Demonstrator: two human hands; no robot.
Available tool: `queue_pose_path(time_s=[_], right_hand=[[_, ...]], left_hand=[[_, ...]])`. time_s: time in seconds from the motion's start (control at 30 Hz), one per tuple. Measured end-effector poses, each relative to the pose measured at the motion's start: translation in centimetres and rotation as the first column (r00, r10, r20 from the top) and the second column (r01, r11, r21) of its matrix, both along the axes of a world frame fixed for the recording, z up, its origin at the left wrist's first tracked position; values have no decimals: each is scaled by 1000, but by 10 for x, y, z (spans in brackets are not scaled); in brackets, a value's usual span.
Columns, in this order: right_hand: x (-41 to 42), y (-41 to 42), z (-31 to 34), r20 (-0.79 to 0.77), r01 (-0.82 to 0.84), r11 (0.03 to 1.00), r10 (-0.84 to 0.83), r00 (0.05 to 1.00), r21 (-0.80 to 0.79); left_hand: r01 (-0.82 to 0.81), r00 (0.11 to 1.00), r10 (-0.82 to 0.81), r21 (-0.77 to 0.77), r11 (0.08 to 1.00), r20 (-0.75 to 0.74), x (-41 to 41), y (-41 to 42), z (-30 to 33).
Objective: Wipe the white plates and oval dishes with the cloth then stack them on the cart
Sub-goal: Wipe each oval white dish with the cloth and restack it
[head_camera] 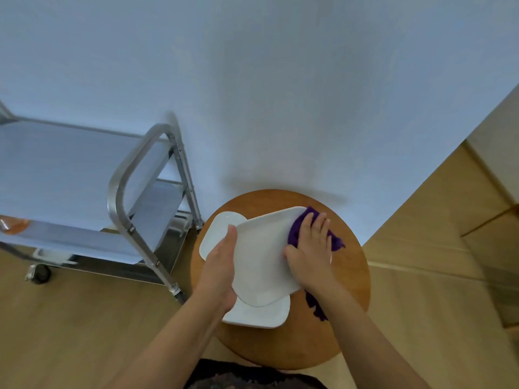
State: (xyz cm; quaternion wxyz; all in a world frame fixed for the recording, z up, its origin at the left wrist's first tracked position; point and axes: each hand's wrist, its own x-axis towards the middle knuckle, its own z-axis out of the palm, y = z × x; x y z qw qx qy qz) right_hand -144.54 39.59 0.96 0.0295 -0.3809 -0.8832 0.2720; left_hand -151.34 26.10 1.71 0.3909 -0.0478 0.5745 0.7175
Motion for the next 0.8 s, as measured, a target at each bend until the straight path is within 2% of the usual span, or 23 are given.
queue_pose_path(time_s=[0.1, 0.23, 0.37, 0.47, 0.57, 0.67, 0.73, 0.8], right_hand=[[-7, -23, -10, -27, -130, 991, 130, 991, 4], [-7, -41, -21, -66, -305, 949, 311, 948, 82], [-10, -72, -22, -92, -542, 832, 552, 829, 118], [-8, -75, -10, -126, -633, 766, 643, 756, 109], [8, -63, 5, -126, -758, 641, 767, 629, 120], [24, -52, 15, -106, -795, 560, 827, 552, 232], [30, -46, 18, -33, -765, 488, 851, 525, 419], [33, -36, 15, 24, -694, 432, 840, 543, 575]], left_hand=[[38, 996, -42, -55, 998, -79, 4, 2, 2], [5, 996, -13, -98, 995, -87, 0, 0, 1], [-56, 998, 56, -43, 998, -3, -3, -5, 2], [-128, 987, 125, 25, 991, 104, -8, -9, 5], [-139, 980, 127, 75, 987, 152, -20, -16, 9], [-131, 973, 108, 101, 986, 204, -30, -18, 16], [-106, 969, 77, 112, 988, 233, -31, -17, 17], [-44, 975, 12, 143, 989, 220, -34, -20, 21]])
